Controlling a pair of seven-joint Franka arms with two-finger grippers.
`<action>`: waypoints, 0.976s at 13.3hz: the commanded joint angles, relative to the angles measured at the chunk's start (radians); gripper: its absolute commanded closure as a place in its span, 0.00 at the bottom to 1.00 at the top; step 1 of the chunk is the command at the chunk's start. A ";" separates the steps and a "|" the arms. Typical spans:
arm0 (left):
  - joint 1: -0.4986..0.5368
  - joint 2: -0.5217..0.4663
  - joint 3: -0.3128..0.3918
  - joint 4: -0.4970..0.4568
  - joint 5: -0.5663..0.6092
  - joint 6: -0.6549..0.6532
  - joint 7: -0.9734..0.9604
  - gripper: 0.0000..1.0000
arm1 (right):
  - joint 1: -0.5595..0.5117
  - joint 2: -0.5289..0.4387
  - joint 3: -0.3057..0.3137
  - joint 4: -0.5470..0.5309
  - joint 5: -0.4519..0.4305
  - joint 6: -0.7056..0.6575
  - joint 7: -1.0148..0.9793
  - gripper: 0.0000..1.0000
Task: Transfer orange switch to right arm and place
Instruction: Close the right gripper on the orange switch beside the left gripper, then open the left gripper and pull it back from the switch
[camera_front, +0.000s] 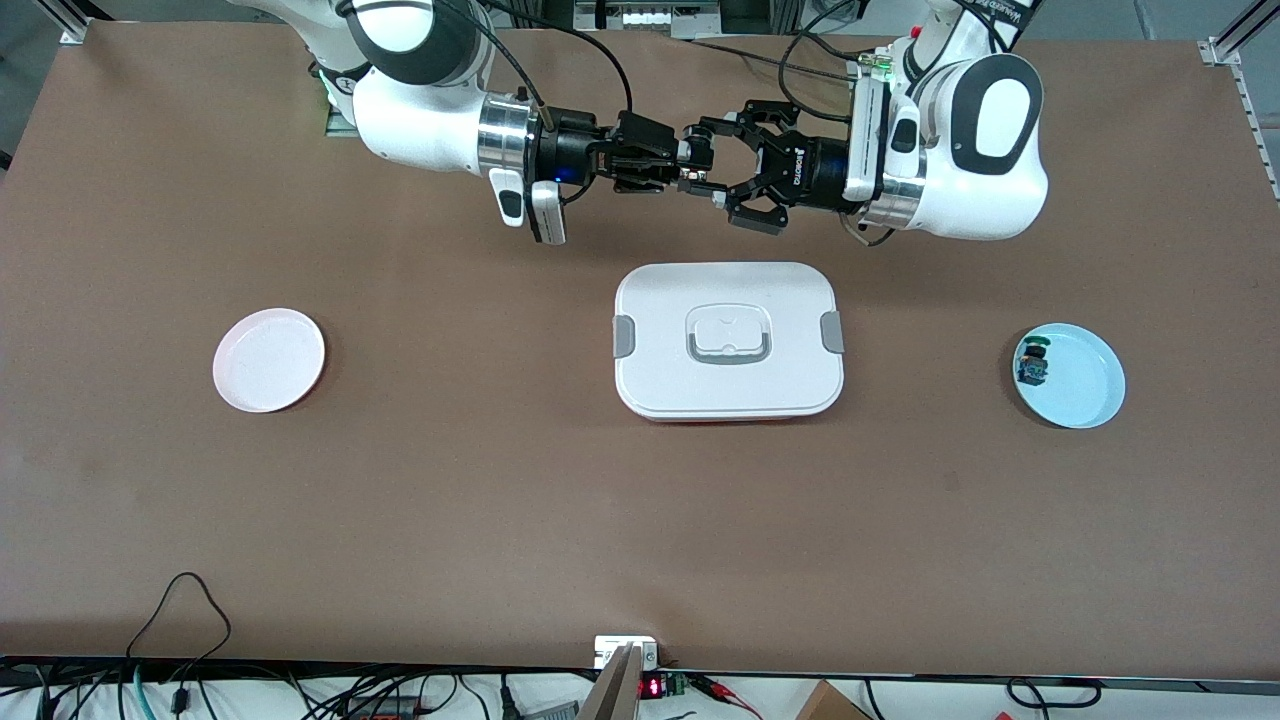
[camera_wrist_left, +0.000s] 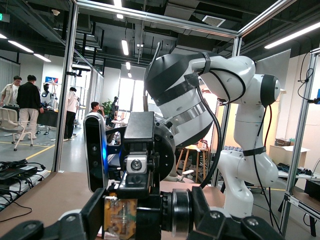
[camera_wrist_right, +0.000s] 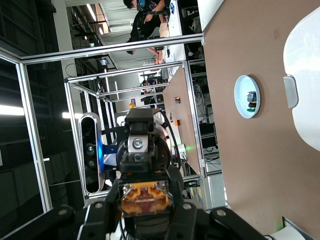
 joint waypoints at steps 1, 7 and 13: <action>0.013 -0.003 -0.015 0.000 -0.032 0.003 0.029 0.84 | 0.002 -0.014 0.006 -0.009 0.023 0.007 -0.015 0.88; 0.030 0.031 0.000 0.001 -0.029 -0.010 0.023 0.00 | -0.004 -0.017 0.006 -0.009 0.020 0.008 -0.018 0.91; 0.293 0.101 0.003 0.062 0.208 -0.179 0.016 0.00 | -0.026 -0.022 0.006 -0.010 0.000 -0.003 -0.020 0.93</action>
